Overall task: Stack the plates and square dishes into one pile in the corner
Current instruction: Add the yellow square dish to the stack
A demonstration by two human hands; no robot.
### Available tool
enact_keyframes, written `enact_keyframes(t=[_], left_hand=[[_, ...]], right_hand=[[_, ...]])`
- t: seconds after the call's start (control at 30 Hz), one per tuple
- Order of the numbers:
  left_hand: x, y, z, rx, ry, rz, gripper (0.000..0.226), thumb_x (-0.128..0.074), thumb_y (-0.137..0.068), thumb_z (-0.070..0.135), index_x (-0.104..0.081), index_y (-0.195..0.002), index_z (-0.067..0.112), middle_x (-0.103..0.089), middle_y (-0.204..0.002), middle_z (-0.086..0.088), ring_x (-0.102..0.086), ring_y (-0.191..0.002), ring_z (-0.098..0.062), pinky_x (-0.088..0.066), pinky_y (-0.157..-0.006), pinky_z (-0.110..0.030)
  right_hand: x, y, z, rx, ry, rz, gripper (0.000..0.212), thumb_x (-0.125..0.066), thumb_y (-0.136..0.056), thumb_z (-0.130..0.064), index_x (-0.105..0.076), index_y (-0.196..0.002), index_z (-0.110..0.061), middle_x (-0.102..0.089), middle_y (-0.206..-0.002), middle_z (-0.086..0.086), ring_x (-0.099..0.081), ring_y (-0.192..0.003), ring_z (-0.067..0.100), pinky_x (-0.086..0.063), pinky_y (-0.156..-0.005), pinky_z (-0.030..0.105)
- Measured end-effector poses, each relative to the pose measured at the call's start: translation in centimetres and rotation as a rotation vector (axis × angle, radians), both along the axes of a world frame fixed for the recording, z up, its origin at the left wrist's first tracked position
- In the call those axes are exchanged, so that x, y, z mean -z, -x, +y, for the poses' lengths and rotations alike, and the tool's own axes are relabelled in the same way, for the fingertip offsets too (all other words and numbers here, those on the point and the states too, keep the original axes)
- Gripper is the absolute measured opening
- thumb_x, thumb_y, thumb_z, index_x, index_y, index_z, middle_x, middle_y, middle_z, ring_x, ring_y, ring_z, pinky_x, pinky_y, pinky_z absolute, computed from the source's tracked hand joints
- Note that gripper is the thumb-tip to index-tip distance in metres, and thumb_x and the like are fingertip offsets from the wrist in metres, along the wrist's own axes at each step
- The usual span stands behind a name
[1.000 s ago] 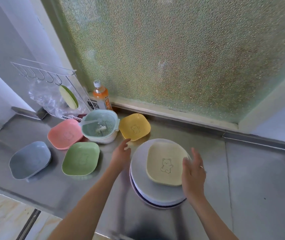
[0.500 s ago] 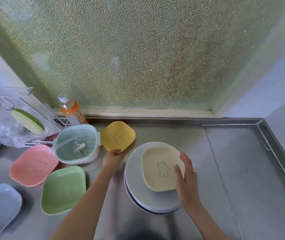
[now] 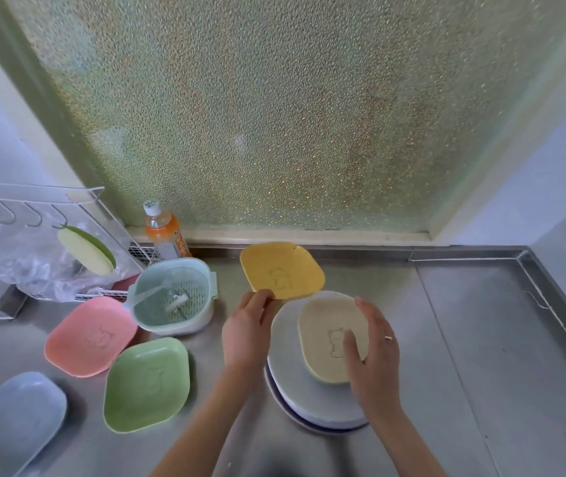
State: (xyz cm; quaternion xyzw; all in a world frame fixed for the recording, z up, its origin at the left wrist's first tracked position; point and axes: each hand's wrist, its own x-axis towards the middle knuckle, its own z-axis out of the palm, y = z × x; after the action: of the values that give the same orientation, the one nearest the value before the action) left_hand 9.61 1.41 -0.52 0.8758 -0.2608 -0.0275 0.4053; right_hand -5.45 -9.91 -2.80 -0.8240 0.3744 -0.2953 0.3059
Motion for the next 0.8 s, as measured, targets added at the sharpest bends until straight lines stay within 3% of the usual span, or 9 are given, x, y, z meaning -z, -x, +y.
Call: enact_keyframes(t=[0.1,0.13,0.2,0.3,0.4,0.5,0.7,0.8], left_hand=[[-1.1,2.6,-0.2,0.094,0.094,-0.053,0.009,-0.058,-0.086,0.034,-0.063,-0.092,0.029,-0.064,-0.093,0.01,-0.058,-0.075,-0.014,-0.043,-0.055,-0.024],[-1.3,3.5,-0.5,0.133,0.117,-0.045,0.011,-0.057,-0.084,0.039,-0.059,-0.092,0.032,-0.061,-0.093,0.013,-0.056,-0.081,-0.012,-0.04,-0.052,-0.02],[-1.0,4.8,-0.8,0.208,0.141,0.005,0.014,-0.059,-0.082,0.038,-0.055,-0.095,0.034,-0.06,-0.085,0.018,-0.055,-0.083,-0.008,-0.036,-0.052,-0.012],[0.0,5.1,-0.8,0.326,0.152,0.083,0.01,-0.071,-0.077,0.029,-0.068,-0.086,0.029,-0.052,-0.068,0.027,-0.054,-0.068,0.004,-0.035,-0.055,-0.005],[1.2,4.9,-0.3,0.468,0.043,0.143,0.008,-0.075,-0.076,0.029,-0.076,-0.083,0.026,-0.049,-0.058,0.023,-0.05,-0.064,0.008,-0.032,-0.057,-0.006],[2.1,5.4,0.6,0.54,-0.093,0.198,0.011,-0.07,-0.078,0.036,-0.075,-0.088,0.031,-0.051,-0.059,0.02,-0.05,-0.063,0.005,-0.037,-0.061,-0.016],[2.1,5.8,1.7,0.486,-0.094,0.238,0.015,-0.067,-0.081,0.041,-0.074,-0.093,0.035,-0.05,-0.06,0.02,-0.05,-0.063,0.007,-0.033,-0.057,-0.012],[2.0,5.6,1.6,0.46,-0.099,0.242,0.016,-0.065,-0.084,0.038,-0.076,-0.091,0.029,-0.051,-0.061,0.022,-0.05,-0.061,0.005,-0.033,-0.057,-0.008]], right_hand=[[-0.9,-0.7,0.3,-0.115,0.03,-0.063,0.049,-0.047,-0.088,-0.026,-0.037,-0.136,-0.035,-0.04,-0.145,-0.009,-0.039,-0.129,0.004,-0.033,-0.096,0.007],[-1.0,-0.8,0.3,-0.132,0.039,-0.065,0.049,-0.049,-0.088,-0.024,-0.039,-0.134,-0.037,-0.037,-0.146,-0.011,-0.038,-0.127,0.001,-0.031,-0.091,0.002],[-0.6,-0.3,0.1,-0.122,0.048,-0.064,0.041,-0.052,-0.085,-0.027,-0.049,-0.125,-0.037,-0.039,-0.142,-0.012,-0.041,-0.122,0.005,-0.035,-0.092,0.009],[0.8,1.9,0.1,-0.022,0.165,0.059,0.028,-0.049,-0.081,-0.037,-0.06,-0.106,-0.031,-0.054,-0.129,-0.006,-0.046,-0.119,0.022,-0.042,-0.095,0.037],[1.9,4.4,0.9,0.044,0.254,0.121,0.024,-0.05,-0.079,-0.038,-0.065,-0.094,-0.026,-0.061,-0.123,-0.002,-0.045,-0.122,0.024,-0.033,-0.098,0.035],[2.9,5.8,1.8,0.038,0.247,0.18,0.023,-0.048,-0.08,-0.038,-0.065,-0.088,-0.025,-0.06,-0.125,-0.001,-0.045,-0.125,0.028,-0.031,-0.099,0.035],[3.3,5.9,2.4,0.004,0.092,0.21,0.036,-0.036,-0.087,-0.049,-0.058,-0.111,-0.034,-0.039,-0.146,-0.008,-0.024,-0.14,0.014,-0.029,-0.105,0.04],[3.6,5.7,2.6,0.008,0.06,0.232,0.043,-0.026,-0.091,-0.051,-0.055,-0.12,-0.039,-0.03,-0.15,-0.012,-0.013,-0.142,0.008,-0.023,-0.11,0.043]])
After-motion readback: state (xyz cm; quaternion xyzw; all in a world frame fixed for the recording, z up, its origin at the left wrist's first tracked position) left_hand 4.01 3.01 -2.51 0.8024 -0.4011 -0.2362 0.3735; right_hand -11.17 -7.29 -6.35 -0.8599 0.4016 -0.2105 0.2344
